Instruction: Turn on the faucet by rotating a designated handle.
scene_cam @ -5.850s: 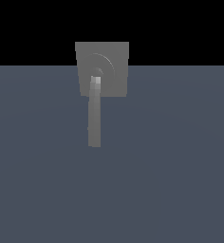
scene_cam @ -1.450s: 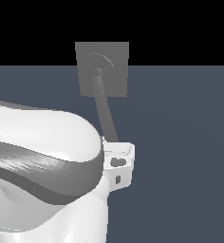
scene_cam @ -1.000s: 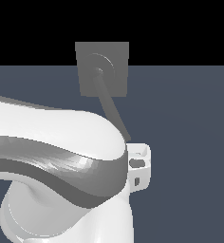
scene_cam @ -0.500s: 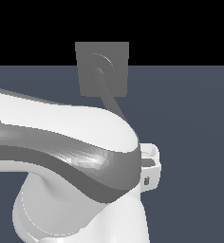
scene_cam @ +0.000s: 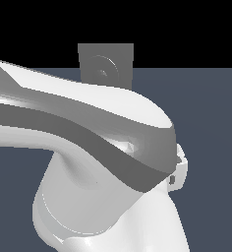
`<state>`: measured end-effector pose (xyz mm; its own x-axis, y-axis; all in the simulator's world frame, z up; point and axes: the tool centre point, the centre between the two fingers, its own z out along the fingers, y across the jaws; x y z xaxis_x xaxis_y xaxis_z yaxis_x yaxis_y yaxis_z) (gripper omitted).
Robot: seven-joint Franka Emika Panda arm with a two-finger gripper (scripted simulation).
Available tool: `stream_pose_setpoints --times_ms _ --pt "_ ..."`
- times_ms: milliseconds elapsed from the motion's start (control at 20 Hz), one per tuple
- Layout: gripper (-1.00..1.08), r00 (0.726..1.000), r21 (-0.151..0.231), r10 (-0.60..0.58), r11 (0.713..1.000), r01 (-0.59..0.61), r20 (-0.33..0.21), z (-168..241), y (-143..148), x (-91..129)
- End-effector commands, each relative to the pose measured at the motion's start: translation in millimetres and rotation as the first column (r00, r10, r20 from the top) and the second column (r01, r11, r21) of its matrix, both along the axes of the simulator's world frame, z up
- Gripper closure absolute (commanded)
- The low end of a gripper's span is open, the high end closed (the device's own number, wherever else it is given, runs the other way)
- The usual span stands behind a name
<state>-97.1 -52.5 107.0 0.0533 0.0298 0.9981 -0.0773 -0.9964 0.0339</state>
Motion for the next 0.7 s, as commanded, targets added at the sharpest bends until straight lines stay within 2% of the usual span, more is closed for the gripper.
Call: stream_pose_setpoints --times_ms 0,650 --pt "1.08 0.999 -0.005 -0.007 1.0 0.007 0.033 21 -12 4" --pt "1.08 0.999 -0.008 -0.009 1.0 0.009 0.043 58 -46 3"
